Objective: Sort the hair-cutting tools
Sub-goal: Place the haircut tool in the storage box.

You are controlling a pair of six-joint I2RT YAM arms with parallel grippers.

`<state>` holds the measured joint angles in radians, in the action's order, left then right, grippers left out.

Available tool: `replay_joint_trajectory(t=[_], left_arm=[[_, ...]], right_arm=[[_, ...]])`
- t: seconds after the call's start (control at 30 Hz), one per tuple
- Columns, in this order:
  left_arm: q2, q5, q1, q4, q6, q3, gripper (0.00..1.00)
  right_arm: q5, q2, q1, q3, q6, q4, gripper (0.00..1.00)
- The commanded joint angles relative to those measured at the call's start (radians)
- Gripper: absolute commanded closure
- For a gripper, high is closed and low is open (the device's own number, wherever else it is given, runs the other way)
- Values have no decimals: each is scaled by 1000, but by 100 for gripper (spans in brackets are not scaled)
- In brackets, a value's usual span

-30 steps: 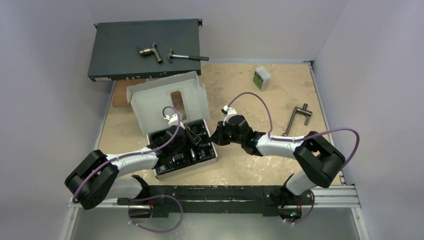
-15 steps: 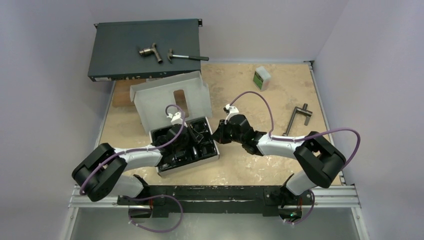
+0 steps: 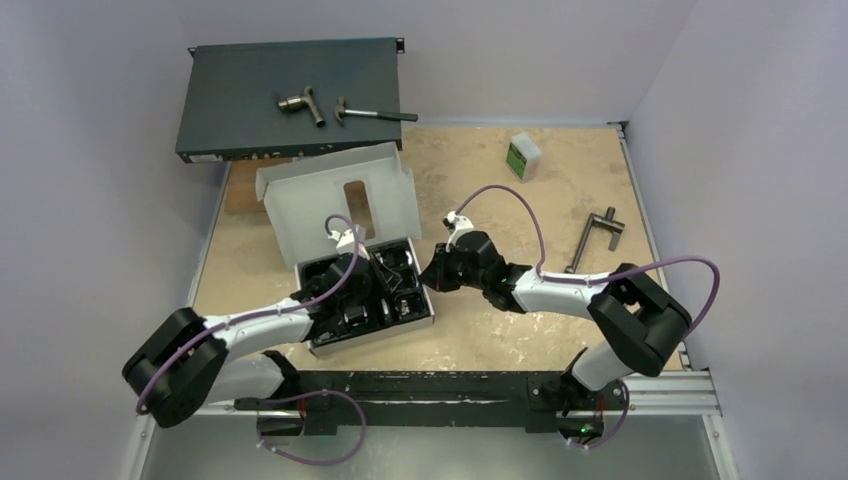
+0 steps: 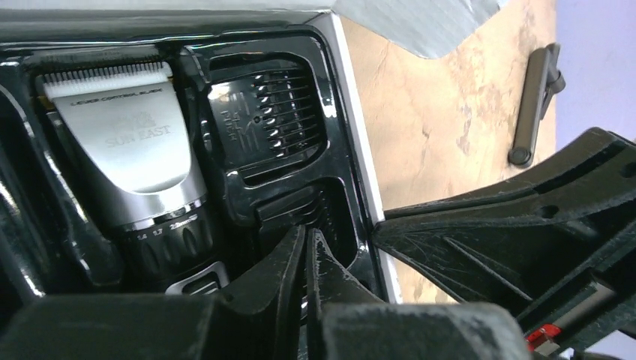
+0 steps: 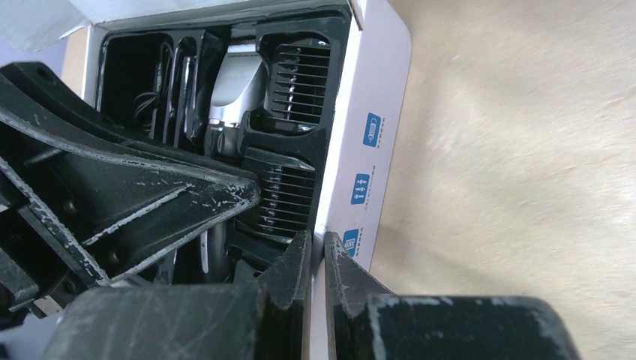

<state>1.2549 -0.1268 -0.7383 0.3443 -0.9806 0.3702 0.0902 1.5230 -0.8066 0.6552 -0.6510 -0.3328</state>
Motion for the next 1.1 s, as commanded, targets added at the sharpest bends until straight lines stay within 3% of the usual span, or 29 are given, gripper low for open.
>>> replay_joint_trajectory(t=[0.0, 0.13, 0.3, 0.57, 0.7, 0.9, 1.07], left_arm=[[-125, 73, -45, -387, 56, -19, 90], [-216, 51, -44, -476, 67, 34, 76], [-250, 49, -44, -510, 62, 67, 71], [-371, -35, -44, -608, 48, 78, 68], [-414, -64, -44, -638, 56, 99, 75], [-427, -83, -44, -590, 77, 124, 100], [-385, -83, -44, -568, 103, 162, 100]], right_arm=[[107, 22, -46, -9, -15, 43, 100], [111, 15, -46, -7, -16, 40, 100], [118, 11, -46, -3, -16, 39, 98], [117, -7, -48, -11, -22, 35, 75], [118, -16, -48, -12, -24, 31, 71], [119, -35, -48, -14, -23, 25, 70], [121, -48, -48, -14, -17, 30, 69]])
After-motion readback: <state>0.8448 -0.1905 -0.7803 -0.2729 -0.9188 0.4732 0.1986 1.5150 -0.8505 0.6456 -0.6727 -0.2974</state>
